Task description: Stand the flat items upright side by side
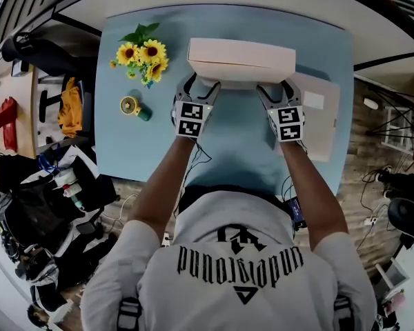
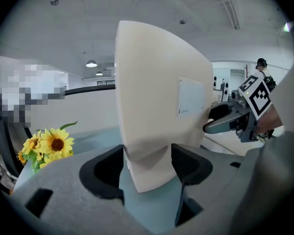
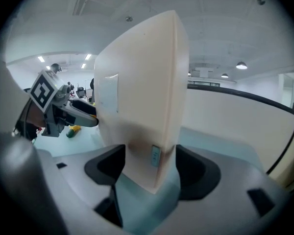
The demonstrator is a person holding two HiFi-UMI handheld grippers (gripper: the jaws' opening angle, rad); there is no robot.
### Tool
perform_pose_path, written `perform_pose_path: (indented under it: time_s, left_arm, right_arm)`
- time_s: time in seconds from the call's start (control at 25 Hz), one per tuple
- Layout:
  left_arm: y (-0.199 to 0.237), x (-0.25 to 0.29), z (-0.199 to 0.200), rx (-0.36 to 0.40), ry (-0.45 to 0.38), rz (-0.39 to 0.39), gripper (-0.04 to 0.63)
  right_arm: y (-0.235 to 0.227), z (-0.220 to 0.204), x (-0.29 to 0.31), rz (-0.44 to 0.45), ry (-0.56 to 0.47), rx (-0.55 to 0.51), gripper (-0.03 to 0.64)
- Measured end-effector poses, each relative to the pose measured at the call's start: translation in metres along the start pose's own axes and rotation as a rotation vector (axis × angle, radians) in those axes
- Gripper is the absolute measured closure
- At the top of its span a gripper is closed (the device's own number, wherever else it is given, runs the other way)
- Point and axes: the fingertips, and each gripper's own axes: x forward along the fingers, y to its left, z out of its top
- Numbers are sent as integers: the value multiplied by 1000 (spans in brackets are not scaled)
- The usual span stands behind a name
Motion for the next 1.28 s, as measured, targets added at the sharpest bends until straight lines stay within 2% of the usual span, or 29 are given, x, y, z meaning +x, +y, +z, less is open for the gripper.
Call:
perform_pose_path:
  time_s: [0.32, 0.68, 1.0, 1.28]
  left_arm:
    - [-3, -3, -5, -4, 1, -13, 267]
    - [-6, -26, 1, -8, -34, -22, 261]
    - [-1, -70, 19, -16, -103, -27, 261]
    - [-7, -128, 48, -6, -204, -74, 262]
  right_arm:
    - [1, -2, -3, -2, 4, 19, 265]
    - [6, 4, -29, -31, -30, 44, 262]
    - [30, 23, -66, -66, -104, 66, 265]
    - [70, 64, -109, -85, -212, 62, 267]
